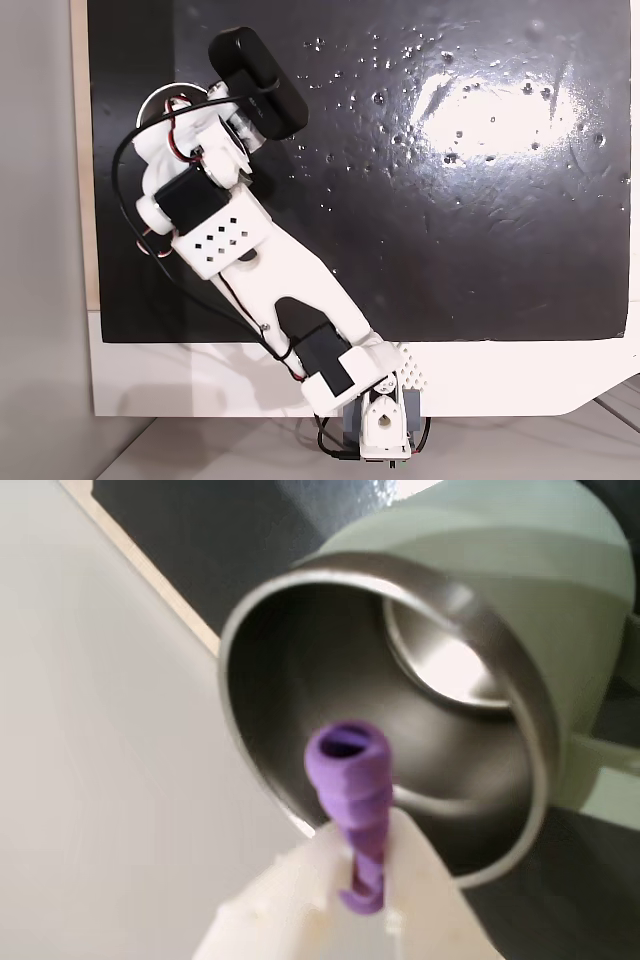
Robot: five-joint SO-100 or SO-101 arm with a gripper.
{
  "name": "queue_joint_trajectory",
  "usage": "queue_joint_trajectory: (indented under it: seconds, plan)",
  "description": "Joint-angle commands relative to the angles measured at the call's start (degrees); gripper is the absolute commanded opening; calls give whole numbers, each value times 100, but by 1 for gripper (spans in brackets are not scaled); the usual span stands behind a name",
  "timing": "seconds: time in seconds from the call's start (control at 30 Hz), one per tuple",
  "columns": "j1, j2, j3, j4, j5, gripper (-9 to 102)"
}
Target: Grasp a pengrip and put it in the cup.
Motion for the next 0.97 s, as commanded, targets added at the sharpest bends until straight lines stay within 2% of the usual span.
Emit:
queue_joint_trajectory:
  seconds: [0.0, 0.07, 0.17, 0.27, 0.93]
  plan:
    - [44, 35, -413, -88, -26, 1]
    - [44, 35, -422, -88, -70, 2]
    - [44, 35, -483, -35, -167, 16]
    - [35, 44, -527, 0, -211, 24]
    - [88, 88, -527, 70, -229, 24]
